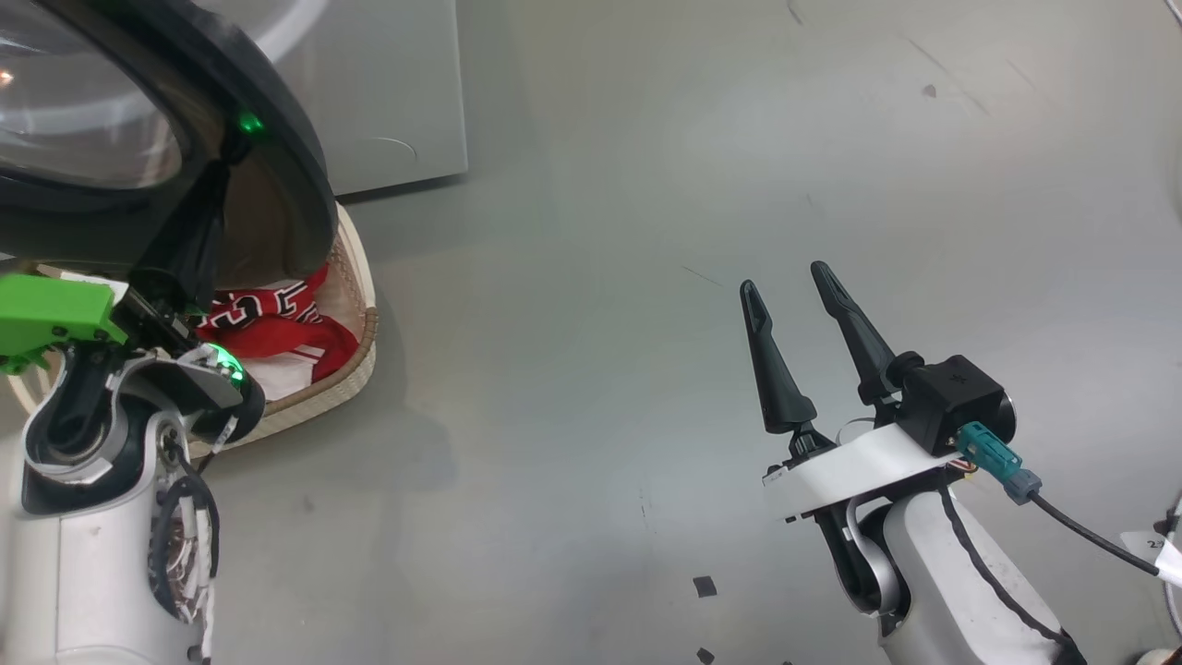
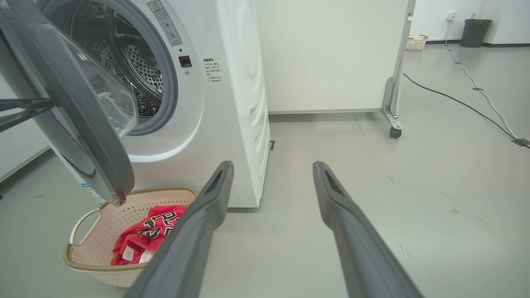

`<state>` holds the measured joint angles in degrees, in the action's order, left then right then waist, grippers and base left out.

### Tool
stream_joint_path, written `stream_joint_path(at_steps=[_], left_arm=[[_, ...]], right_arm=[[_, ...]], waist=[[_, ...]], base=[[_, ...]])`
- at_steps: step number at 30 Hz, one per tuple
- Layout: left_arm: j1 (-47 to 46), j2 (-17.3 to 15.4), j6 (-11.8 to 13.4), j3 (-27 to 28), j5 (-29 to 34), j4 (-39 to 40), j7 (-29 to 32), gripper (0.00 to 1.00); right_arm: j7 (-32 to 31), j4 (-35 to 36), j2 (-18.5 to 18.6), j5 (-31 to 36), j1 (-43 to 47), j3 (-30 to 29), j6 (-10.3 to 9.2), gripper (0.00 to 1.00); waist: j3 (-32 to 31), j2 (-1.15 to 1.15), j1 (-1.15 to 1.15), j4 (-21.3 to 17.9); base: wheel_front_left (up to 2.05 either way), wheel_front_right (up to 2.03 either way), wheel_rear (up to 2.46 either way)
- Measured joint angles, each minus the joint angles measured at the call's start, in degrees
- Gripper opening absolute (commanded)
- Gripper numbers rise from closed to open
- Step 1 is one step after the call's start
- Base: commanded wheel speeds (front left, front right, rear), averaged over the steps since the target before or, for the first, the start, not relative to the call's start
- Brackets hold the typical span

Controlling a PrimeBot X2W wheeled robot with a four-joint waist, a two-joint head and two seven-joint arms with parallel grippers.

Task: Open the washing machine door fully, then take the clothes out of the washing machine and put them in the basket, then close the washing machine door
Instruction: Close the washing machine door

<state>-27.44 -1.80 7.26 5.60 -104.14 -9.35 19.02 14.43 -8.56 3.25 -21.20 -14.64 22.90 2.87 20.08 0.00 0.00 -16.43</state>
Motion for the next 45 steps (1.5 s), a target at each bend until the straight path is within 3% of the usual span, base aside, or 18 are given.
stream_joint_path(at_steps=[14,19,26,32,38,45], left_arm=[[-10.3,-1.4,0.0,2.3,3.0,-4.6,-6.6,0.00],[-12.9,-1.5,0.0,2.8,3.0,-6.4,-7.6,0.00],[-13.5,-1.2,-0.1,1.2,3.3,-9.7,-7.5,0.00],[-13.2,-1.1,-1.9,-1.4,4.4,-12.4,-6.3,0.00],[-8.5,-2.9,-5.9,-9.2,14.3,-14.4,-5.2,0.00],[-4.1,-10.8,-12.9,-18.7,34.3,-14.9,-11.2,0.00]], right_arm=[[0.0,1.9,-0.2,-3.1,-0.8,1.7,-0.09,1.00],[0.0,2.3,-0.2,-3.5,-1.3,1.3,-1.11,1.00],[0.0,2.3,-0.4,-3.3,-1.3,0.0,-1.87,1.00],[0.0,1.9,-0.4,-2.2,-1.3,-0.7,-1.86,1.00],[0.0,0.9,-0.4,-1.0,-1.3,-2.1,-1.82,1.00],[0.0,-0.4,-0.2,-0.3,-1.2,-3.6,-1.29,1.00]], waist=[[5.7,0.00,0.00,-6.6],[6.9,0.00,0.00,-8.3],[6.5,0.00,0.00,-7.8],[5.0,0.00,0.00,-5.9],[2.7,0.00,0.00,-3.4],[-1.1,0.00,0.00,1.1]], base=[[0.00,0.00,0.00],[0.00,0.00,0.00],[0.00,0.00,0.00],[0.00,0.00,0.00],[0.00,0.00,0.00],[0.00,0.00,0.00]])
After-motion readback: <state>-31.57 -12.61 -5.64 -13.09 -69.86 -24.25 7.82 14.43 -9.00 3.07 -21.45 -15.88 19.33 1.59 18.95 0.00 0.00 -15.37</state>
